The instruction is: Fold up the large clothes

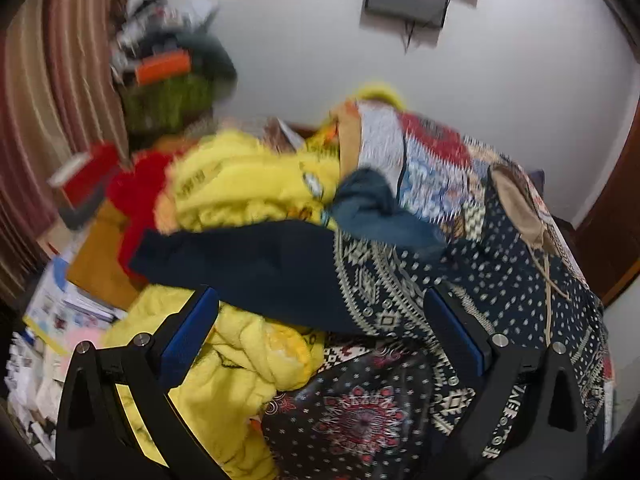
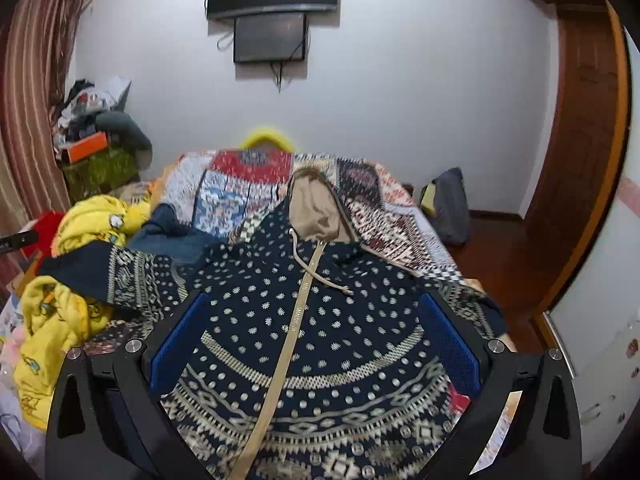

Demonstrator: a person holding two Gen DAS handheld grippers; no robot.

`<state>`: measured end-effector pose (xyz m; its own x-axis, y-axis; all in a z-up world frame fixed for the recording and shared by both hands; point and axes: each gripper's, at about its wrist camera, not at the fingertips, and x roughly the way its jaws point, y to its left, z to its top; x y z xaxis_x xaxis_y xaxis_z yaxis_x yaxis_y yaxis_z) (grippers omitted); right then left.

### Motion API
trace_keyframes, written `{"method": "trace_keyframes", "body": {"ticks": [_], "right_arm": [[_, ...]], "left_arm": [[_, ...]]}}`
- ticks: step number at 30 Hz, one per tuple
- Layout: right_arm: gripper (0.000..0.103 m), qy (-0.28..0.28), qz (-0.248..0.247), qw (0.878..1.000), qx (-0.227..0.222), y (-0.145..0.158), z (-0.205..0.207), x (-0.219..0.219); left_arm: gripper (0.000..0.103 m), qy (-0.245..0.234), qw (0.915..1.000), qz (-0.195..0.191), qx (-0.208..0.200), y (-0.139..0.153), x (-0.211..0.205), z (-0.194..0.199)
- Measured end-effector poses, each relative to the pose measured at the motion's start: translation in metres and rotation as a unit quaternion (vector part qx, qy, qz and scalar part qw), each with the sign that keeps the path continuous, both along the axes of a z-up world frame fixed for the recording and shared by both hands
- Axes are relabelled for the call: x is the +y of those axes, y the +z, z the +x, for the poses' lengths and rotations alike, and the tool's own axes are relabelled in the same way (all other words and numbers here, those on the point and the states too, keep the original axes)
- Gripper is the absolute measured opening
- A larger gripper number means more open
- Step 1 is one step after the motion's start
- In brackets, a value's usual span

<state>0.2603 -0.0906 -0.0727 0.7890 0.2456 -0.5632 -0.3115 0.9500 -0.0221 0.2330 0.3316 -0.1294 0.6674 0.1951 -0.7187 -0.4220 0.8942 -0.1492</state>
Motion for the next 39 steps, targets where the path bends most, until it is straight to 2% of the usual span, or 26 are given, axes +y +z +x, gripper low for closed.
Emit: {"method": "trace_keyframes", "body": {"ticks": [5,8,12,17,21,22,23,24,26,29,32,35,39], "right_arm": [[0.103,0.012,0.016,0.997,0.068,-0.029,0.039,0.008],[0.103,0.012,0.025,0.995,0.099,-0.045,0.05,0.01],[0.103,0.009,0.024,0.992,0.126,-0.06,0.063,0.013],[0.103,0.007,0.022,0.989,0.143,-0.07,0.073,0.013],[0.103,0.004,0.024,0.988,0.15,-0.074,0.076,0.013],[0.103,0.003,0.024,0.988,0.152,-0.076,0.077,0.013],[0.103,0.003,0.025,0.988,0.155,-0.077,0.077,0.012],[0.103,0.001,0.025,0.987,0.157,-0.078,0.078,0.012],[0.103,-0.002,0.024,0.987,0.158,-0.077,0.078,0.01],[0.103,-0.004,0.027,0.989,0.148,-0.07,0.074,0.002],[0.103,-0.007,0.025,0.99,0.14,-0.062,0.07,-0.005],[0.103,-0.01,0.027,0.991,0.133,-0.055,0.067,-0.015],[0.103,-0.017,0.036,0.991,0.125,-0.047,0.064,-0.028]], "left_arm": [[0.103,-0.003,0.995,-0.083,0.056,-0.057,0.043,0.021],[0.103,-0.003,0.9889,-0.136,0.058,-0.082,0.058,0.026],[0.086,0.015,0.9764,-0.209,0.053,-0.111,0.084,0.033],[0.07,0.049,0.9709,-0.228,0.056,-0.128,0.106,0.043],[0.051,0.078,0.9769,-0.192,0.053,-0.125,0.117,0.051],[0.051,0.087,0.9804,-0.168,0.054,-0.122,0.117,0.054],[0.048,0.1,0.9851,-0.126,0.061,-0.119,0.114,0.058],[0.04,0.107,0.9876,-0.089,0.073,-0.118,0.112,0.062],[0.024,0.119,0.9873,-0.03,0.1,-0.118,0.105,0.072],[0.012,0.128,0.9858,0.017,0.107,-0.107,0.09,0.081],[0.011,0.128,0.9866,0.062,0.079,-0.077,0.066,0.08],[0.004,0.11,0.9902,0.073,0.043,-0.048,0.045,0.079],[0.004,0.065,0.9929,0.098,-0.019,0.005,0.0,0.085]]}}
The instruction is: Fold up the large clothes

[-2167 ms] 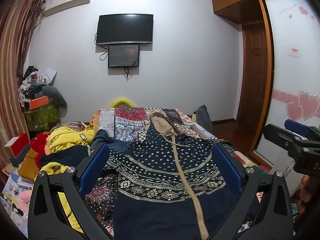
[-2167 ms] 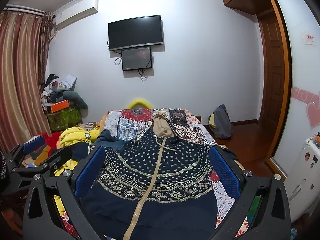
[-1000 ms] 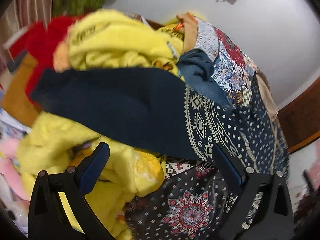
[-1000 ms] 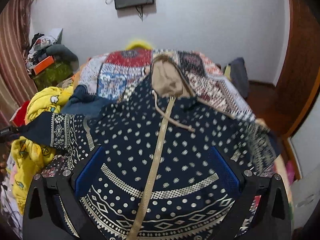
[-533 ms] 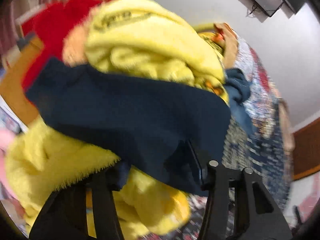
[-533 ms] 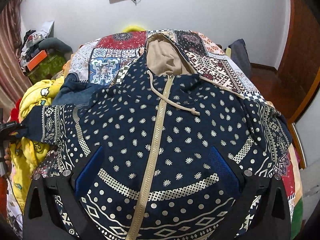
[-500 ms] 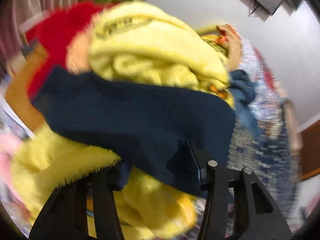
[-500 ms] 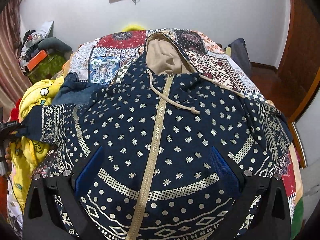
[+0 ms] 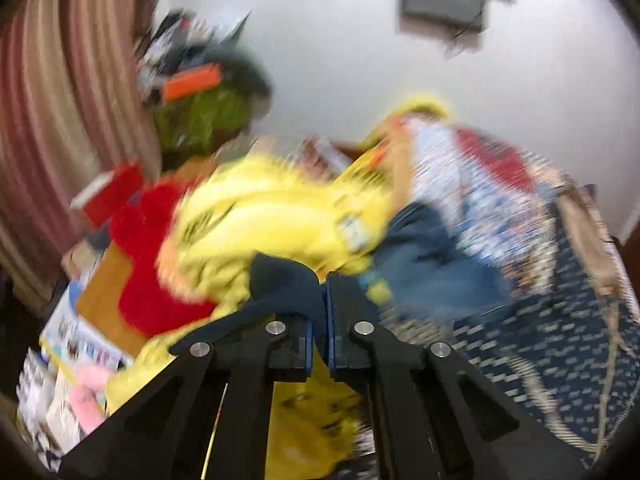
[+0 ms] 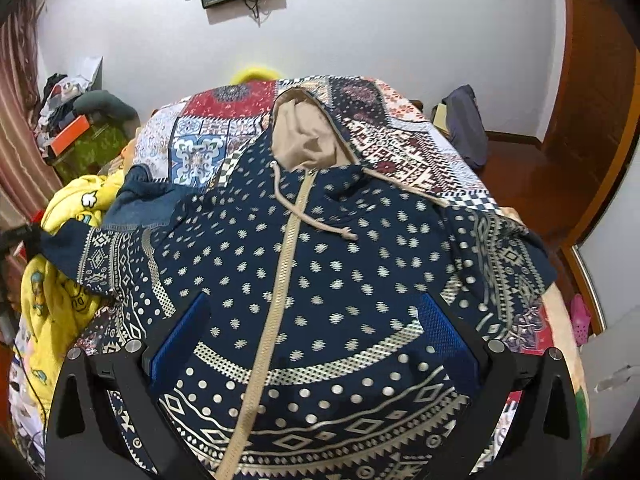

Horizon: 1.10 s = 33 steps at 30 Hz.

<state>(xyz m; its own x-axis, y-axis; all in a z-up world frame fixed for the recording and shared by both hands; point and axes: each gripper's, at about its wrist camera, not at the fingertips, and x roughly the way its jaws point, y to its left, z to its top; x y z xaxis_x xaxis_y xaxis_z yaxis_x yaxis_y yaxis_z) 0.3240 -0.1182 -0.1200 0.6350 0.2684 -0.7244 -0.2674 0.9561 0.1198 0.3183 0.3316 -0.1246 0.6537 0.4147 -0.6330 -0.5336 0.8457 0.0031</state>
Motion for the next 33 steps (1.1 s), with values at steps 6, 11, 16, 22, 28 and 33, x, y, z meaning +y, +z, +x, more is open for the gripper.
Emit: {"method": "trace_keyframes", "body": {"ticks": [6,11,16,22,28,33], "right_arm": [[0.103,-0.006,0.014,1.0,-0.012,0.008,-0.003,-0.019],[0.103,-0.009,0.014,1.0,-0.023,0.013,-0.007,-0.036],[0.103,-0.021,0.011,0.999,-0.025,0.013,-0.012,-0.062],[0.103,-0.035,0.006,0.999,-0.002,0.0,-0.017,-0.088],[0.103,-0.041,-0.014,0.999,0.024,-0.019,-0.02,-0.101],[0.103,-0.043,-0.016,0.998,0.03,-0.024,-0.021,-0.102]], "left_arm": [[0.003,-0.122,0.9902,0.021,-0.065,0.07,-0.1,0.035],[0.003,-0.217,0.9721,-0.012,-0.088,0.092,-0.184,0.065],[0.003,-0.293,0.9539,-0.042,-0.052,0.066,-0.275,0.1],[0.003,-0.357,0.9287,-0.071,0.07,-0.02,-0.366,0.119],[0.003,-0.398,0.8981,-0.077,0.172,-0.089,-0.406,0.104],[0.025,-0.412,0.8789,-0.095,0.22,-0.11,-0.406,0.085]]}}
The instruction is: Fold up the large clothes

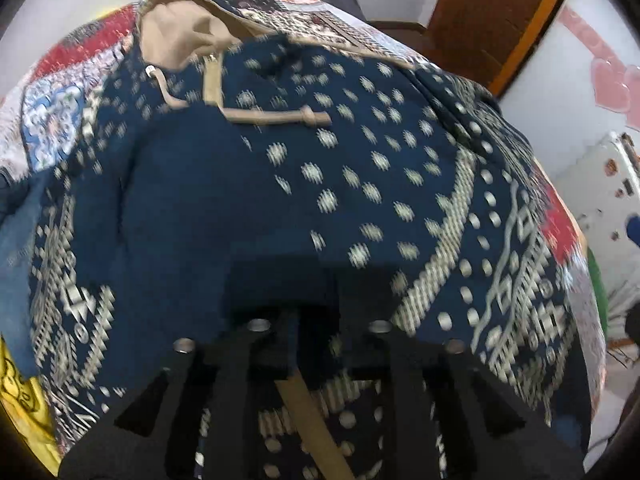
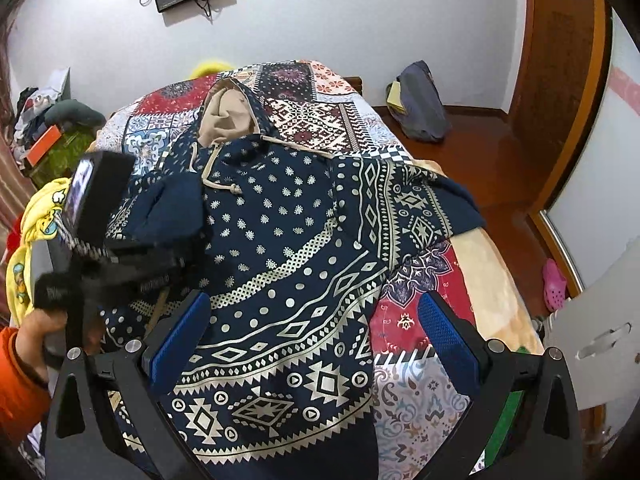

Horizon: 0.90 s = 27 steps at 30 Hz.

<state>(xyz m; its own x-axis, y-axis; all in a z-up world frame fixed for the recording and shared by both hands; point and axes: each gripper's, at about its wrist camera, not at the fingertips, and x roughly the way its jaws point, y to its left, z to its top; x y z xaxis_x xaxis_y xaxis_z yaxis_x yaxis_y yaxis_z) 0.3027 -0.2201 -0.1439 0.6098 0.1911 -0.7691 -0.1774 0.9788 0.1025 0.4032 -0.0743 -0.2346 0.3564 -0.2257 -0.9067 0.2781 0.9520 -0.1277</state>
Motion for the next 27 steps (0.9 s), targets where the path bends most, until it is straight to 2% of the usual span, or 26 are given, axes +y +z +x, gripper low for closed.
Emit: {"method": "trace_keyframes", "body": {"ticks": [1,2,3,7,11,14,17,21,27], "right_arm": [[0.103,0.002,-0.003,1.0,-0.001,0.001,0.0,0.002],[0.103,0.004,-0.007,1.0,-0.002,0.001,0.0,0.005],[0.103,0.007,-0.011,1.0,-0.004,0.002,0.0,0.007],[0.103,0.027,-0.02,0.999,-0.013,0.008,0.004,0.029],[0.103,0.055,-0.018,0.998,-0.017,0.012,0.015,0.063],[0.103,0.089,-0.02,0.996,-0.018,0.013,0.025,0.096],[0.103,0.132,-0.039,0.99,-0.021,0.007,0.033,0.134],[0.103,0.184,-0.073,0.98,-0.017,-0.011,0.044,0.182],[0.101,0.214,-0.119,0.969,0.021,-0.055,0.071,0.243]], "left_arm": [[0.031,-0.004,1.0,-0.005,-0.002,0.002,0.003,-0.006],[0.047,-0.007,0.9999,-0.009,-0.004,0.006,0.008,-0.014],[0.056,-0.006,0.9999,-0.013,-0.009,0.01,0.014,-0.021],[0.056,0.01,0.9991,-0.022,-0.034,0.032,0.052,-0.044],[0.058,0.06,0.996,-0.019,-0.065,0.049,0.107,-0.049],[0.066,0.109,0.9896,-0.001,-0.094,0.059,0.157,-0.049],[0.066,0.153,0.9832,0.023,-0.098,0.051,0.2,-0.042],[0.066,0.185,0.9792,0.033,-0.076,0.029,0.241,-0.041],[0.066,0.197,0.9791,0.031,-0.042,-0.01,0.256,-0.039]]}}
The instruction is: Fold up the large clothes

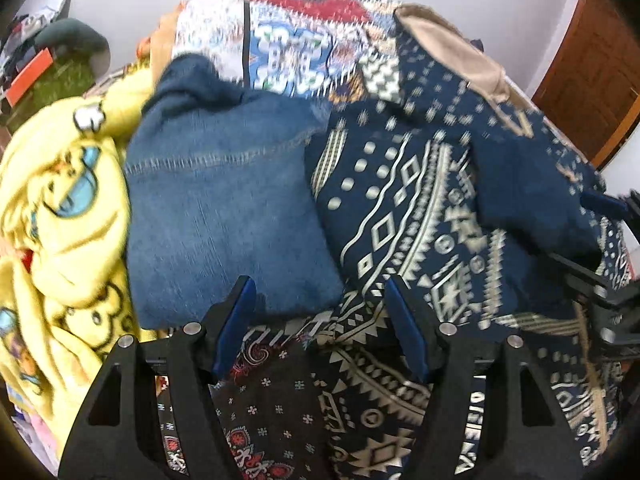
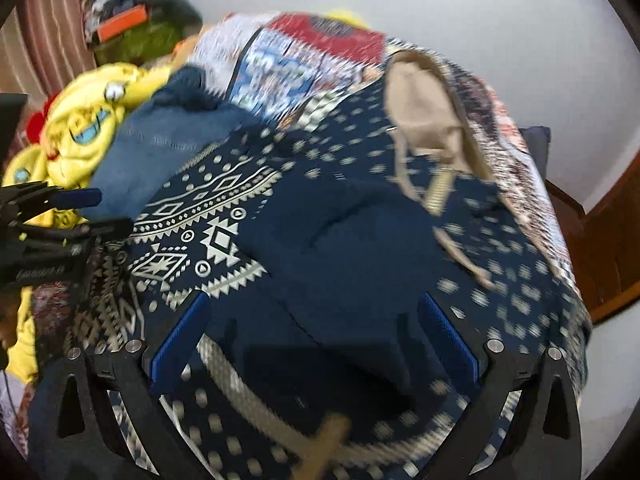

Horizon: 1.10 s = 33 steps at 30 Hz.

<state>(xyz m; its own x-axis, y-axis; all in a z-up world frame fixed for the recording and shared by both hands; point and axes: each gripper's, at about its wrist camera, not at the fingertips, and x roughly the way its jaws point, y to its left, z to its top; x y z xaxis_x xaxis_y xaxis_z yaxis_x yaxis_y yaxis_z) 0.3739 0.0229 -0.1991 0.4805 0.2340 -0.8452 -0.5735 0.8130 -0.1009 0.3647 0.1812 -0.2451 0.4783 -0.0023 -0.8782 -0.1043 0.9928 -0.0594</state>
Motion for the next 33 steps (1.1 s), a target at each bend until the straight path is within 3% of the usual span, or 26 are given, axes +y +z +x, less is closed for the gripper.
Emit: {"method": "trace_keyframes", "body": {"ticks": [2,4,8,12,13,20,26,33], "right_arm": [[0.099,0.002,-0.022,1.0,0.008,-0.015,0.009,0.013],[0.079,0.004,-0.04,0.999,0.014,-0.025,0.014,0.019],[0.057,0.015,-0.039,0.999,-0.008,-0.025,0.014,0.02],[0.017,0.009,-0.041,0.999,-0.026,-0.019,0.017,0.018],[0.014,0.004,-0.031,0.999,-0.023,-0.015,0.019,0.014],[0.011,-0.046,0.032,0.998,-0.039,0.024,0.021,-0.036],[0.011,-0.115,0.076,0.989,-0.052,0.056,0.021,-0.116],[0.011,-0.191,0.079,0.978,0.002,0.023,0.033,-0.195]], "left_arm": [[0.066,-0.002,1.0,-0.001,0.007,-0.01,0.001,0.001],[0.066,-0.003,0.9999,-0.004,0.011,-0.017,0.0,0.0],[0.066,-0.007,0.9998,0.017,-0.004,-0.021,-0.009,-0.001],[0.066,-0.008,0.9995,0.028,-0.011,-0.023,-0.012,-0.003],[0.066,-0.007,0.9996,0.026,-0.01,-0.023,-0.011,-0.003],[0.067,0.006,1.0,-0.001,0.002,-0.025,-0.004,0.001],[0.067,0.007,0.9995,0.029,0.004,-0.023,-0.013,0.002],[0.067,0.012,0.9986,0.05,0.014,-0.021,-0.018,0.003]]}}
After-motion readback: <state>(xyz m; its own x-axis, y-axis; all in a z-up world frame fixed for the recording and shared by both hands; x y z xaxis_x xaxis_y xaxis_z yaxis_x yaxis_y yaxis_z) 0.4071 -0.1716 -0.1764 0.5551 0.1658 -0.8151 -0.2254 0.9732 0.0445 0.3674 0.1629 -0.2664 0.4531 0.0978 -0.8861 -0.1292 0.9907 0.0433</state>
